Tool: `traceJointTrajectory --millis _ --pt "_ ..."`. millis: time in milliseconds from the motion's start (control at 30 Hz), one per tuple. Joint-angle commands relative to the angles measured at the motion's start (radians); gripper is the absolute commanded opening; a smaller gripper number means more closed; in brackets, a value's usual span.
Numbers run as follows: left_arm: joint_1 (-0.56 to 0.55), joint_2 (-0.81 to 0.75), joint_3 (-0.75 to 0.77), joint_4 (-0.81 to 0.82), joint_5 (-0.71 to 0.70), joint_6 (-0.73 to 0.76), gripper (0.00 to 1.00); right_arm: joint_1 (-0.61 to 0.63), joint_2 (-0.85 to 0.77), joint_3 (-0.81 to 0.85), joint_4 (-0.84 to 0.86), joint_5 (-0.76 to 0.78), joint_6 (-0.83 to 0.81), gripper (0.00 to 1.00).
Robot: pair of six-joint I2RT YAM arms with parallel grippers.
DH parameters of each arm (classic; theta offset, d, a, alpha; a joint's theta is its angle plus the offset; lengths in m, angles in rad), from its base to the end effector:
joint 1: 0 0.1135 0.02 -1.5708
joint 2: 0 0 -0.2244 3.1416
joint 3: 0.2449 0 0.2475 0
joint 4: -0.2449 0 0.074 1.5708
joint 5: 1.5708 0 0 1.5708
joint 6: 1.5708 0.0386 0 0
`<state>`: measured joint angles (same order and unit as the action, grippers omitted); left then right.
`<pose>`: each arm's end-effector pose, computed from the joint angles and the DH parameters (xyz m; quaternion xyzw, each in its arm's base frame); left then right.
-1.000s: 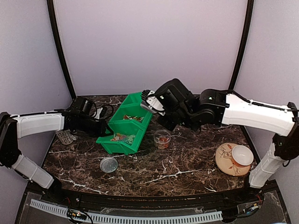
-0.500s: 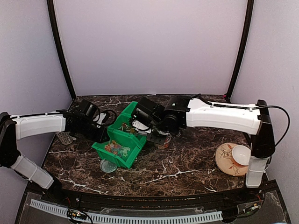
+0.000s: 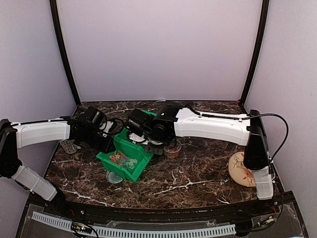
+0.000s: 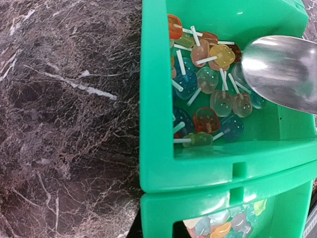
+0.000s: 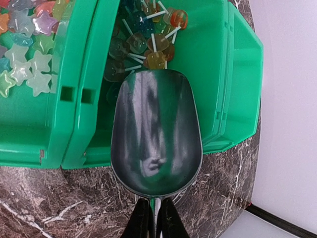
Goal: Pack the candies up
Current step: Scoop the fake candies from the storage box.
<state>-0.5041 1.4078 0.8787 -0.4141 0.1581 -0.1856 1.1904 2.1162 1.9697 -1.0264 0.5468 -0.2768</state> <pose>0.2484 -0.1439 0.1748 0.1744 0.9323 -0.1747 0.2642 0.1761 0.3864 0.2310 -0.5923 0.7368 -0.1536 0.2875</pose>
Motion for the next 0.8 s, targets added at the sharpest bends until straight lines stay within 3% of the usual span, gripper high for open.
traceJointTrajectory --millis 0,300,533,767 --pt "-0.003 -0.040 0.081 0.105 -0.006 -0.001 0.00 0.008 0.085 0.094 -0.036 0.025 -0.047 0.00" --pt "-0.003 -0.031 0.086 0.092 -0.015 -0.001 0.00 0.009 0.196 0.174 -0.028 -0.064 -0.106 0.00" --pt "-0.004 -0.024 0.090 0.087 -0.018 0.001 0.00 0.004 0.195 0.111 0.087 -0.253 -0.209 0.00" --pt "-0.003 -0.020 0.092 0.087 -0.014 0.001 0.00 -0.042 0.183 0.042 0.220 -0.445 -0.193 0.00"
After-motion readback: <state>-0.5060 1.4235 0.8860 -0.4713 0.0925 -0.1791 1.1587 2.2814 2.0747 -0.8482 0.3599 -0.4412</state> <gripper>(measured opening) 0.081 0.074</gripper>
